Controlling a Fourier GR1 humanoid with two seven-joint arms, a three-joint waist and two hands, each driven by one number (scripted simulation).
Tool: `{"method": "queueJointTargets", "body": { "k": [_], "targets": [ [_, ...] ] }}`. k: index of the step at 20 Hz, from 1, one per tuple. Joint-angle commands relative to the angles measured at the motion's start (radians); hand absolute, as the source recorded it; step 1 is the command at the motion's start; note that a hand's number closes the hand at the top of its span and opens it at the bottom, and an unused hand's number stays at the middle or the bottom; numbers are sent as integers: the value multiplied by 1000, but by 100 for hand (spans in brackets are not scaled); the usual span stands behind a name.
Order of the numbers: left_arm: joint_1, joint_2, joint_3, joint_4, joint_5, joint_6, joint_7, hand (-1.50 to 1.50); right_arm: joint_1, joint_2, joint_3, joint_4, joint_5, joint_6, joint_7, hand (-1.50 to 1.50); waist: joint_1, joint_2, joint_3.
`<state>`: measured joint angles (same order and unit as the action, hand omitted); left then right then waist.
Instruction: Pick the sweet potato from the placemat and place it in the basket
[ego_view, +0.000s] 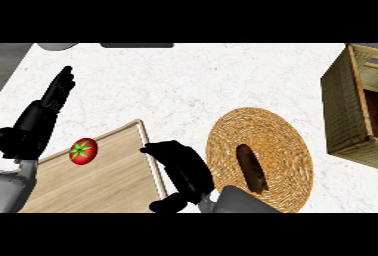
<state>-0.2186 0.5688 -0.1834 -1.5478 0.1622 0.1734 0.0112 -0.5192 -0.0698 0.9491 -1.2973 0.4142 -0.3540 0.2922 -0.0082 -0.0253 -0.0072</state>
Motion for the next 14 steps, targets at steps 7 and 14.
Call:
{"method": "queueJointTargets", "body": {
  "k": [7, 14],
  "targets": [
    [12, -11, -26, 11, -22, -6, -13, 0, -377, -23, 140, 121, 220, 543, 499, -150, 11, -10, -7],
    [10, -33, -23, 16, -26, 2, -30, 0, -502, 68, 57, 88, -47, 1041, 777, -150, 15, 6, 2]
  ]
}}
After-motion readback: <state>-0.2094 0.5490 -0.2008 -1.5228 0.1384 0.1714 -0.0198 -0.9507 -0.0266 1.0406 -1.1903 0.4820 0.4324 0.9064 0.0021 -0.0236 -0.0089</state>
